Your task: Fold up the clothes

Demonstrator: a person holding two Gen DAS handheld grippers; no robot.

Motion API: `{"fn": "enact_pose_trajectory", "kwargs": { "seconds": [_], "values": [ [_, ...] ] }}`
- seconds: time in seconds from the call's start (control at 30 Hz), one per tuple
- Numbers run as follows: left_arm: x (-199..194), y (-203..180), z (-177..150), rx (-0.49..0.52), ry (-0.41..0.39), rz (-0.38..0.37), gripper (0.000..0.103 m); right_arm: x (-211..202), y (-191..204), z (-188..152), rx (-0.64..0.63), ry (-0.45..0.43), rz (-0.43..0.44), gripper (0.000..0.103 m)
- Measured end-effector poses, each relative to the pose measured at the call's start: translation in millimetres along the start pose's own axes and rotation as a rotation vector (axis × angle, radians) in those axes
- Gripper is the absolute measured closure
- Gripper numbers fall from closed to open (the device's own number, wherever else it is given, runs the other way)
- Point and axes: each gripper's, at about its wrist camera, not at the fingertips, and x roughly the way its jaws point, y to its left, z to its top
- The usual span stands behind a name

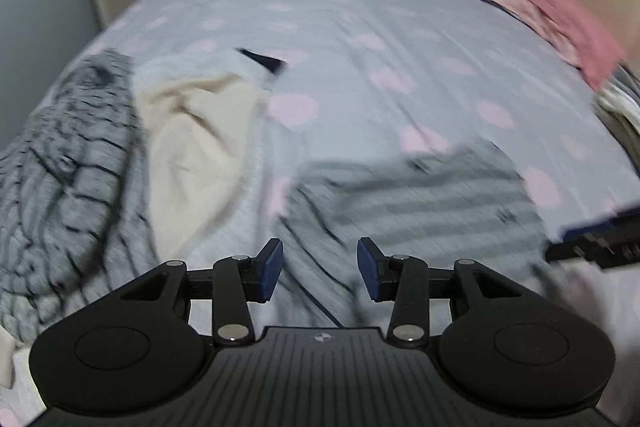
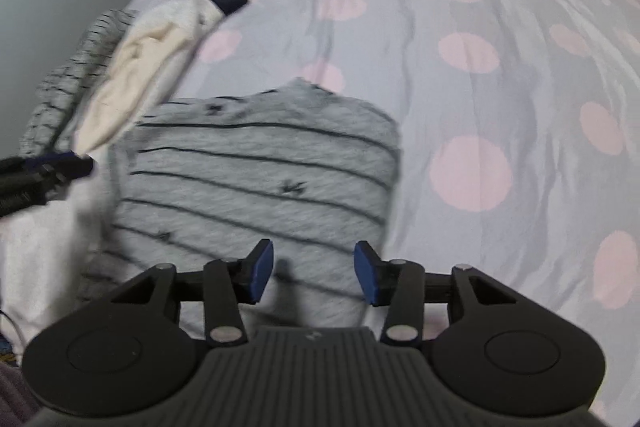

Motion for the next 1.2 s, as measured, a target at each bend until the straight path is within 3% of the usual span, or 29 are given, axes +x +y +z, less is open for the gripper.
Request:
{"fn": "enact_pose_trajectory", "kwargs": {
  "seconds": [0.1, 0.17, 0.4, 0.63, 0.73, 0.8, 0.93, 1.1, 1.2],
  "values": [
    [-3.8, -15.0, -21.4, 0.049, 0.06, -0.032, 0.071, -7.9, 9.2, -13.4, -0.014, -0.005, 0.037, 0.06],
    [-4.4, -24.3, -37.7, 0.088, 0.106, -0.05, 0.073, -11.2, 16.0, -25.1, -0.049, 0.003, 0.057, 0.07],
    [-13.2, -30.0, -79.2, 0.123, 0.169, -0.036, 0.074, -8.2, 35.1, -74.1, -0.202, 0.043, 0.016, 0.07],
    [-24.9, -19.9, -110.5, 0.103, 0.203, -0.014, 0.074, -19.4, 33.2, -109.8, -0.203, 0.033, -0.003, 0.067],
    [-33.2, -12.8, -120.2, 0.066, 0.201, -0.013, 0.062, -25.5, 34.7, -125.1, -0.212, 0.033, -0.016, 0.062],
    [-38.7, -8.9, -125.6, 0.021, 0.193, 0.002, 0.05, -26.1, 30.1, -133.7, -0.168, 0.054, -0.014, 0.061],
    [-45.6, -0.6, -135.6, -0.074, 0.19, -0.013, 0.044, -30.6, 15.3, -147.9, -0.052, 0.044, 0.0, 0.054],
    [-37.7, 1.4, -139.5, -0.129, 0.215, -0.04, 0.044, -25.3, -0.1, -154.9, 0.102, 0.037, 0.027, 0.051],
    [-33.2, -0.3, -140.1, -0.136, 0.221, -0.058, 0.051, -16.1, -4.3, -159.1, 0.177, 0.035, 0.057, 0.049]
  ]
}}
